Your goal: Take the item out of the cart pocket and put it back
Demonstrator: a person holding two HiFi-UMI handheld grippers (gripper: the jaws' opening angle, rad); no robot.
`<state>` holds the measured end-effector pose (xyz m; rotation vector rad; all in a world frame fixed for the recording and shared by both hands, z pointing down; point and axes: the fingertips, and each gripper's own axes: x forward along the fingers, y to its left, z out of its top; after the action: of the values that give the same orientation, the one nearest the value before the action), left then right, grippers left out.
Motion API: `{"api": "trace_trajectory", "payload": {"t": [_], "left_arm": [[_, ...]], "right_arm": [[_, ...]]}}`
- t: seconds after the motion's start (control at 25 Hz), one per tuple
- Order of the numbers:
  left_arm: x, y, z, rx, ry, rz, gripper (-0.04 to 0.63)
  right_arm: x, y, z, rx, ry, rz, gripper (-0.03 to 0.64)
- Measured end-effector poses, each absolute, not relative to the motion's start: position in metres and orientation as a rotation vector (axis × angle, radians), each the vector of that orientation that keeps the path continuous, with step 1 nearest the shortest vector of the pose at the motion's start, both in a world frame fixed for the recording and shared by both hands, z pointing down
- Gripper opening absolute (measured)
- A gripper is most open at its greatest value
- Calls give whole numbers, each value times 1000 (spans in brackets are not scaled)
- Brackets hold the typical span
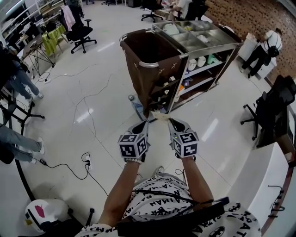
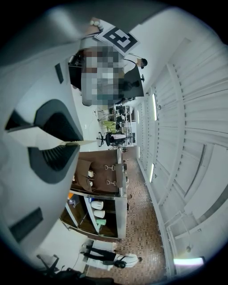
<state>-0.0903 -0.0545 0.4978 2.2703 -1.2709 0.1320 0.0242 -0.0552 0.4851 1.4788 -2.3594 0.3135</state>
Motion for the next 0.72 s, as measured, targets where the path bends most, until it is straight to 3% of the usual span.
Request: {"api": "trace_trajectory", "payload": {"t": [0.72], "left_arm": [[-87, -29, 520, 2283, -1178, 211, 2]], "right_arm": [[25, -21, 510, 1545, -2285, 394, 43]]}}
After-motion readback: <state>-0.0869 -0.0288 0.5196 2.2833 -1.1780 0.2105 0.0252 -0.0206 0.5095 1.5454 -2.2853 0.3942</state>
